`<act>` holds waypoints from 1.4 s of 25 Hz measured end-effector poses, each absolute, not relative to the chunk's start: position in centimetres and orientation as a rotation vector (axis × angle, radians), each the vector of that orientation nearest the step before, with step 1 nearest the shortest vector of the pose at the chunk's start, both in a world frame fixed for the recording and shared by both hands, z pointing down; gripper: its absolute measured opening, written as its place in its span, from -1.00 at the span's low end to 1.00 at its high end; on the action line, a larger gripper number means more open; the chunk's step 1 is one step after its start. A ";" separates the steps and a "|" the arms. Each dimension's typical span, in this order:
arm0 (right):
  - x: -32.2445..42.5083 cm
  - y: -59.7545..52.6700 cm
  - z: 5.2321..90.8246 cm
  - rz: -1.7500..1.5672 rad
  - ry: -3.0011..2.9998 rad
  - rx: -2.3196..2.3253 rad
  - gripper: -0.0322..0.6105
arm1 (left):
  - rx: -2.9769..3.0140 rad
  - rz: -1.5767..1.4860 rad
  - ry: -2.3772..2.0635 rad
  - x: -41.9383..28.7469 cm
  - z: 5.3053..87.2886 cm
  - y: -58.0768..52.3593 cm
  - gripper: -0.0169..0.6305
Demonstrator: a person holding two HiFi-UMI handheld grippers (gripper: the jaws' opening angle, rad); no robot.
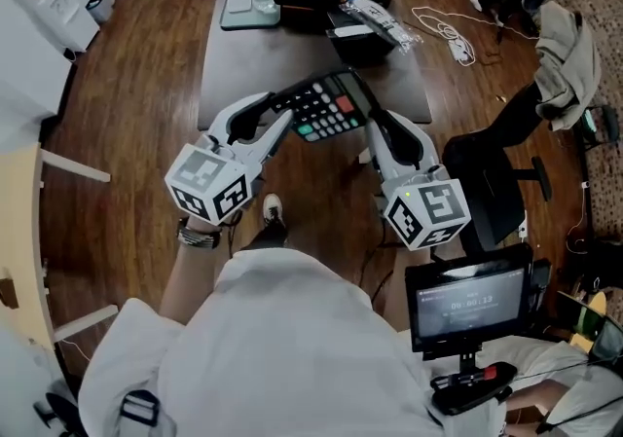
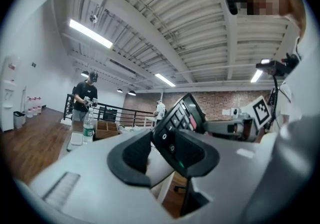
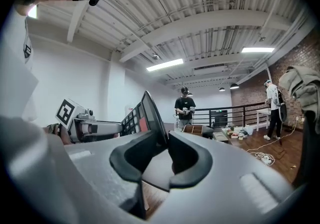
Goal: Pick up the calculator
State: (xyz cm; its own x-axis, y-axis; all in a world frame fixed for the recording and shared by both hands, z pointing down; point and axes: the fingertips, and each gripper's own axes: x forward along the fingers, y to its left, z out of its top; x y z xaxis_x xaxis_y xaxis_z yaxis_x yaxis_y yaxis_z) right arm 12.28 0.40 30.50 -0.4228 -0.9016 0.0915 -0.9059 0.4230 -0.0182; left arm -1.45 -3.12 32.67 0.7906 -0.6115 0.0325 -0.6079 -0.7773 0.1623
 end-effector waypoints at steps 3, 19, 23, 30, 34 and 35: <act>12.8 5.1 31.0 0.094 -2.603 1.639 -0.65 | 2.816 -0.032 -0.976 -1.0 33.3 1.7 -0.46; 12.3 22.1 31.9 0.136 -2.691 1.566 -0.65 | 2.796 0.037 -1.091 -1.8 33.3 19.6 -0.46; 10.0 24.5 31.0 0.100 -2.706 1.560 -0.65 | 2.806 0.020 -1.108 -4.1 32.4 22.0 -0.46; 8.4 25.7 29.9 0.091 -2.686 1.570 -0.65 | 2.820 0.006 -1.102 -5.7 31.5 23.2 -0.46; 8.1 26.2 29.7 0.091 -2.674 1.574 -0.65 | 2.826 0.002 -1.072 -5.9 31.5 23.4 -0.46; 8.1 26.3 29.7 0.090 -2.670 1.580 -0.65 | 2.825 0.001 -1.064 -5.9 31.5 23.5 -0.46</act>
State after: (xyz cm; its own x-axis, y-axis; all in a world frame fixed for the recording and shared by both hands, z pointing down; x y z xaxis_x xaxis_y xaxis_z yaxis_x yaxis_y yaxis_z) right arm 8.08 26.26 29.72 -0.4811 -0.8744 0.0624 -0.8767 0.4801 -0.0307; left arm -5.92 23.46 31.54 0.7526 -0.6570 0.0442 -0.6571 -0.7450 0.1148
